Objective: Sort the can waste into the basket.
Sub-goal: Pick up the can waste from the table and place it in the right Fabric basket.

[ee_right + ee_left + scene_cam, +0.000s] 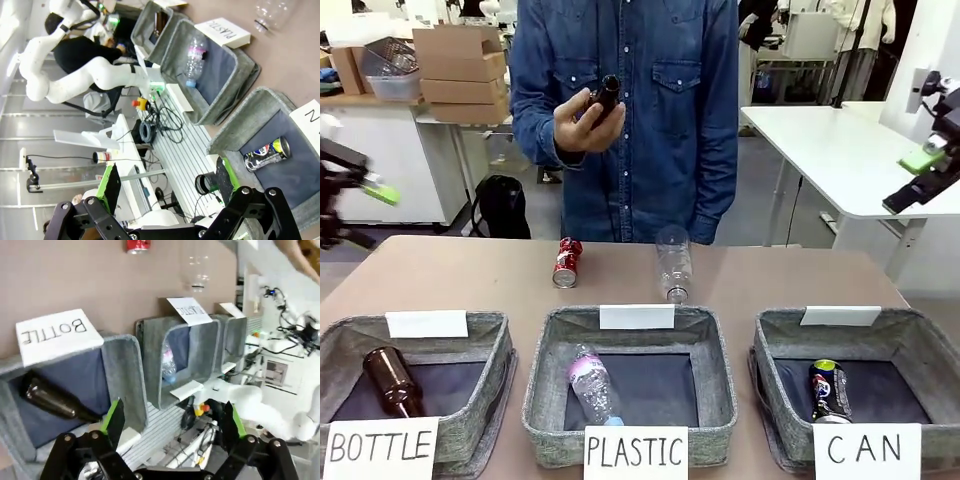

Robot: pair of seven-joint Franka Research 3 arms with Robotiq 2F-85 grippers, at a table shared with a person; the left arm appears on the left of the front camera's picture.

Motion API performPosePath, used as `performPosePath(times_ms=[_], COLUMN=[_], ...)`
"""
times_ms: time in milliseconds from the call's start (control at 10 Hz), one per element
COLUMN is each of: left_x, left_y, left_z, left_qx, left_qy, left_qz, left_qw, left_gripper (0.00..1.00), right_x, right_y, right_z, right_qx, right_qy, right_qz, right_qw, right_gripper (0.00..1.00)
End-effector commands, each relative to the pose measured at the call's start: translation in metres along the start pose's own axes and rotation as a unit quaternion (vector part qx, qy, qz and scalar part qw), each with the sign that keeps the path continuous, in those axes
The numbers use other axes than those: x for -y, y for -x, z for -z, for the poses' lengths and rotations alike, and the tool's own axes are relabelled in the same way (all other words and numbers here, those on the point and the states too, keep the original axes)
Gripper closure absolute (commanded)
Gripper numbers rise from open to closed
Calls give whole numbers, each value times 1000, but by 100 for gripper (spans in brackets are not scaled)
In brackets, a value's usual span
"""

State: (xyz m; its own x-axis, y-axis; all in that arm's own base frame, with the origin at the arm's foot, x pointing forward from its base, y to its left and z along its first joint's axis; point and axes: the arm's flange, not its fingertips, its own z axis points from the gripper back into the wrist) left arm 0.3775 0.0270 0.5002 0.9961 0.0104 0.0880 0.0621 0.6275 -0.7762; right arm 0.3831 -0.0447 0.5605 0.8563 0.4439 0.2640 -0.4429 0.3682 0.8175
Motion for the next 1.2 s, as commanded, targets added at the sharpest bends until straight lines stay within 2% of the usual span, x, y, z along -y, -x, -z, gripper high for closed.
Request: performPosePath(times_ms=[0, 200, 600, 800, 1100], left_x=[5, 1, -16, -22, -40], left_y=[-14, -11, 23, 55, 100], left_z=[15, -3, -71, -124, -186], left_qx=[-17, 8, 74, 82, 127], left_qy=[-21, -24, 23, 38, 46], left_qz=[-13, -25, -39, -22, -23], left_qw=[1000, 999, 996, 996, 991], left_gripper=[0, 0, 0, 0, 0], right_x=[1, 1, 1, 1, 1], right_y=[1, 1, 1, 1, 1], right_z=[-1, -1, -1, -1, -1], right_qx=[2, 2, 2, 2, 2], right_qy=[6, 6, 6, 6, 6], right_qz=[-10, -10, -10, -10, -10], right_qw=[1000, 1000, 1000, 1000, 1000], right_gripper=[0, 0, 0, 0, 0])
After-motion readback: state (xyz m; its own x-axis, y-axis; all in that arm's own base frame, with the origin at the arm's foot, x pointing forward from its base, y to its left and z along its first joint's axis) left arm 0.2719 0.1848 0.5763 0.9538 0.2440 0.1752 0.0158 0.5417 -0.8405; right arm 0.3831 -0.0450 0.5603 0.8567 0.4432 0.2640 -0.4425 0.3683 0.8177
